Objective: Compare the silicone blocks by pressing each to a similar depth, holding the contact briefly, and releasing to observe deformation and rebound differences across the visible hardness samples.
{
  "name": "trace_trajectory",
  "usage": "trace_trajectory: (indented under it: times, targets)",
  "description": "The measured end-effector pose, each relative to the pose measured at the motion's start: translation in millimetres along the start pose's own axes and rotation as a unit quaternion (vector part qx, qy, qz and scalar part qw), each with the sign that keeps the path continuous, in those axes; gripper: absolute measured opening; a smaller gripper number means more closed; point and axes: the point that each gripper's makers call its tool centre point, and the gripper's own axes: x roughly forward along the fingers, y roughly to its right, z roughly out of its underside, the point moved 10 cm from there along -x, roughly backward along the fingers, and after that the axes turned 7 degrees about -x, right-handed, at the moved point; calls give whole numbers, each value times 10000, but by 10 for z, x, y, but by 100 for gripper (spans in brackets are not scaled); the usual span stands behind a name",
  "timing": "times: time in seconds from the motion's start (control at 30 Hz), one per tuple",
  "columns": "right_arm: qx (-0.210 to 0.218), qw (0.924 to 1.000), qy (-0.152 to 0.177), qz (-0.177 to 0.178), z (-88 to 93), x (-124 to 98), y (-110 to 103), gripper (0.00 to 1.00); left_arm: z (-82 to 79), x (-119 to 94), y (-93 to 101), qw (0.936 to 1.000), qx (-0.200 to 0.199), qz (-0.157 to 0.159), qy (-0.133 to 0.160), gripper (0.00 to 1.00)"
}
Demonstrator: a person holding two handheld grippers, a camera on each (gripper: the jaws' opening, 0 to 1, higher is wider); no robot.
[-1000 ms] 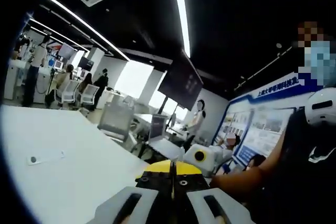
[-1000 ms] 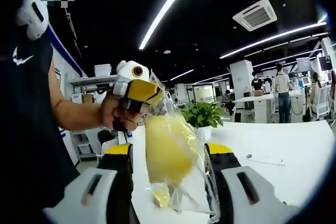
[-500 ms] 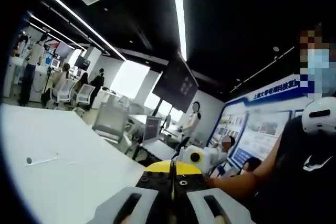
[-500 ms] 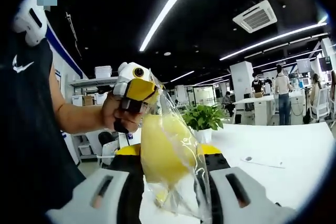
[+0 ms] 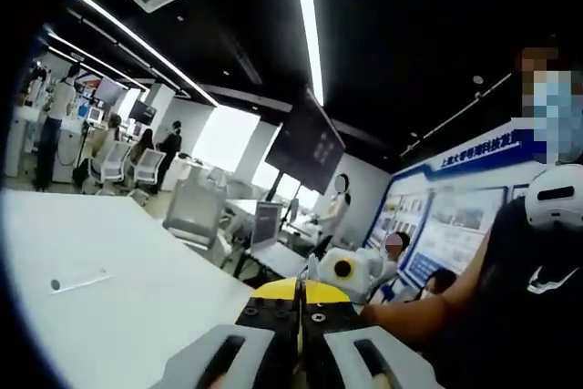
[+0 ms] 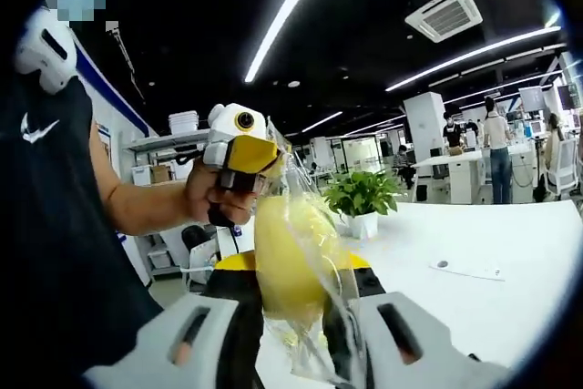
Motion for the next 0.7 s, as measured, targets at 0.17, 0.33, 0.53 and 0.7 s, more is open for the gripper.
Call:
trace_trajectory:
  times: [0.17,0.33,0.53,0.7]
  targets:
    - [116,9999,-93,-56,-25,14,-17,16,-4,-26,1,10000,72,-37,10,0]
    - [360,9990,-239,-126,-57,26,-37,12,9,-56,8,10000,72,-64,26,0]
    - [561,9975,-361,-223,-62,28,-38,9,19,-72,18,9999,101,-107,27,0]
    - [629,9966,-462,-271,-77,22,-62,7,35,-86,24,9999,95,-127,43,0]
